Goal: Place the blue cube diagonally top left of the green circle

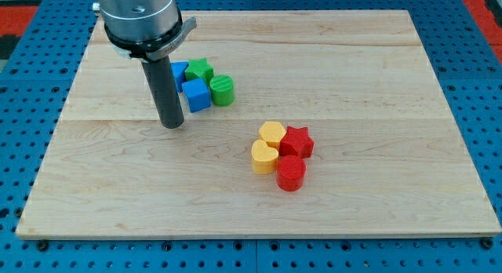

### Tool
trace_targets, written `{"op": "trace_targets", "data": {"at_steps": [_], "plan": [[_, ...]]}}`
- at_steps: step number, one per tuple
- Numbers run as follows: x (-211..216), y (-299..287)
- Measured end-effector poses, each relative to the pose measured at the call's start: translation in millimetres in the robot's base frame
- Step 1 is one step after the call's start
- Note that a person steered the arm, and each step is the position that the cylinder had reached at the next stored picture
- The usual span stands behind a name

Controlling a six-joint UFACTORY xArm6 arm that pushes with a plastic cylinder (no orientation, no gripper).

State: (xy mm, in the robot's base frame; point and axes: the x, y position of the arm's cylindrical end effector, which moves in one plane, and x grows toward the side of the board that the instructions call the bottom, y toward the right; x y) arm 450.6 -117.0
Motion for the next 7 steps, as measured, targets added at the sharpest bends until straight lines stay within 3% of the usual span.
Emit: {"op": "trace_targets", "data": {"at_steps": [1, 2, 3, 4, 5, 6, 7], "plan": [[9, -13], [45, -2], [0, 48], [-23, 43], [-41, -3], [-71, 17], [-73, 18]]}}
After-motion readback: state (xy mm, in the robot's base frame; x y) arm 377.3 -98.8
